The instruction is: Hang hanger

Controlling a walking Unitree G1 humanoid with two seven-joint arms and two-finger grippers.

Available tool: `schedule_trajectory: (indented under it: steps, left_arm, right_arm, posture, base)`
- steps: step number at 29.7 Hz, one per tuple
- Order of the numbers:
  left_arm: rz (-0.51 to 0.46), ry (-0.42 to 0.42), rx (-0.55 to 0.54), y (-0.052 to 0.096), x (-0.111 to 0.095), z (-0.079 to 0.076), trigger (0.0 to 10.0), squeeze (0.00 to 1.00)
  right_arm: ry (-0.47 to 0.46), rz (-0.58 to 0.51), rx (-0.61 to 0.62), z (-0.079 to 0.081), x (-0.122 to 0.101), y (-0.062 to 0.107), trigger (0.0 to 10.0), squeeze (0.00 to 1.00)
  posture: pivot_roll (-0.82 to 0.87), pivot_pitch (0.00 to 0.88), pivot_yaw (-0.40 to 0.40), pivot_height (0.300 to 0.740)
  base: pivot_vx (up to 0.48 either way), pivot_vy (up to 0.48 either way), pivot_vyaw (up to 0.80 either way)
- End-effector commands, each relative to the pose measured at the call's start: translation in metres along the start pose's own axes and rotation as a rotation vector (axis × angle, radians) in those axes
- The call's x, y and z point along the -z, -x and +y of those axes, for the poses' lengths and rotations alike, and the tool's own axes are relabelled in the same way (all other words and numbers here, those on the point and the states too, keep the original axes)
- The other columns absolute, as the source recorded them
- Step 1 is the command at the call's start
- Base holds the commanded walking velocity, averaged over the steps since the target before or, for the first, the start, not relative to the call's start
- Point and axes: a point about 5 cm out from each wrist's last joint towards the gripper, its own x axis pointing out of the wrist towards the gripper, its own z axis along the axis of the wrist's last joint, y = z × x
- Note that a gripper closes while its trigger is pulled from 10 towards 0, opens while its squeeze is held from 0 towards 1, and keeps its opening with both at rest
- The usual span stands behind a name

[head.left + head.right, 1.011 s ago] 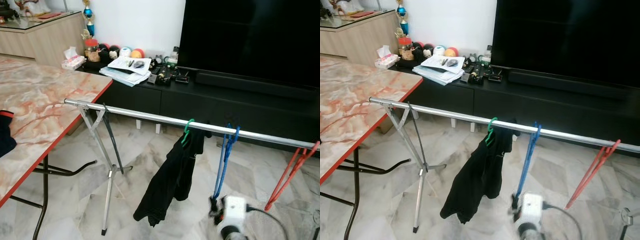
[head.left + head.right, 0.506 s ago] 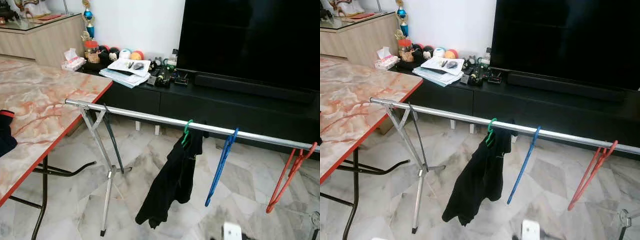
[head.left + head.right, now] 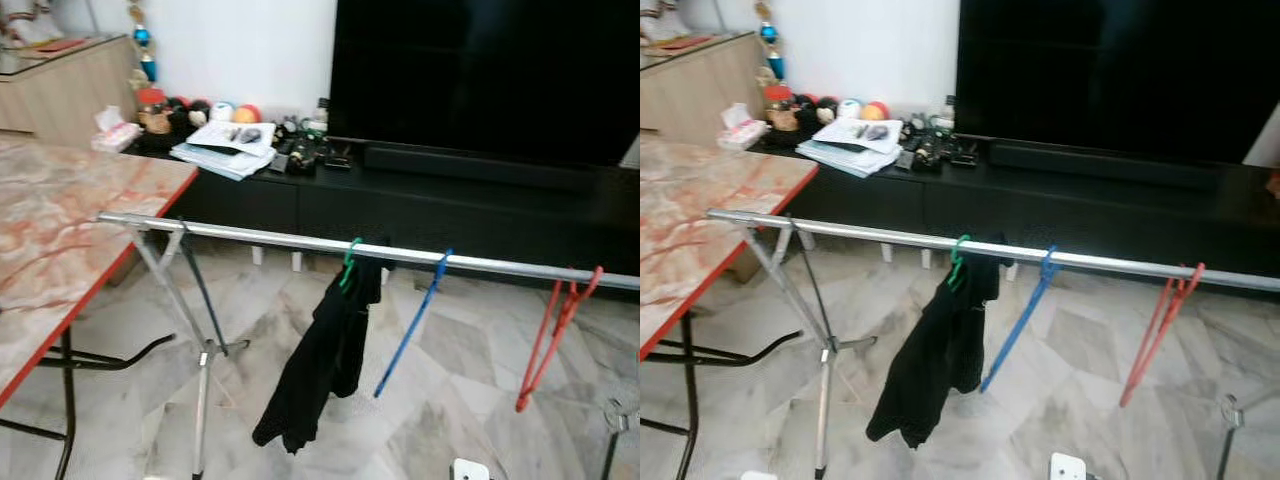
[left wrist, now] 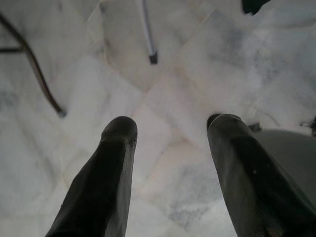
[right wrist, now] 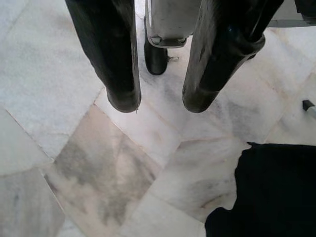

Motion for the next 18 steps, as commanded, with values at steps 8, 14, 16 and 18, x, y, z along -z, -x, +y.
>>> schedule_trajectory:
  steps: [8, 14, 16, 18]
  left_arm:
    - [0.048, 0.005, -0.001, 0.0018, 0.01, 0.0, 10.0, 0.0]
    - [0.051, 0.013, 0.005, 0.0025, 0.0121, -0.0008, 10.0, 0.0]
    - [0.05, 0.018, 0.008, 0.0026, 0.0125, -0.0018, 10.0, 0.0]
    - [0.05, 0.023, 0.012, 0.0027, 0.0126, -0.0029, 10.0, 0.0]
  right_arm:
    - [0.027, 0.002, -0.022, 0.006, -0.0032, -0.0011, 10.0, 0.0]
    - [0.038, 0.001, -0.028, 0.0073, -0.0017, -0.0007, 10.0, 0.0]
    - [0.037, 0.002, -0.027, 0.0072, -0.0011, -0.0006, 10.0, 0.0]
    - [0.039, 0.004, -0.026, 0.0069, -0.0006, -0.0005, 10.0, 0.0]
  posture:
    - [0.17, 0.0, -0.028, 0.74]
    - [0.17, 0.0, -0.026, 0.74]
    - [0.17, 0.0, -0.026, 0.74]
    - [0.17, 0.0, -0.027, 0.74]
  base:
    - [0.0, 0.0, -0.56]
    - [0.0, 0.0, -0.09]
    - [0.0, 0.0, 0.0]
    - [0.0, 0.0, 0.0]
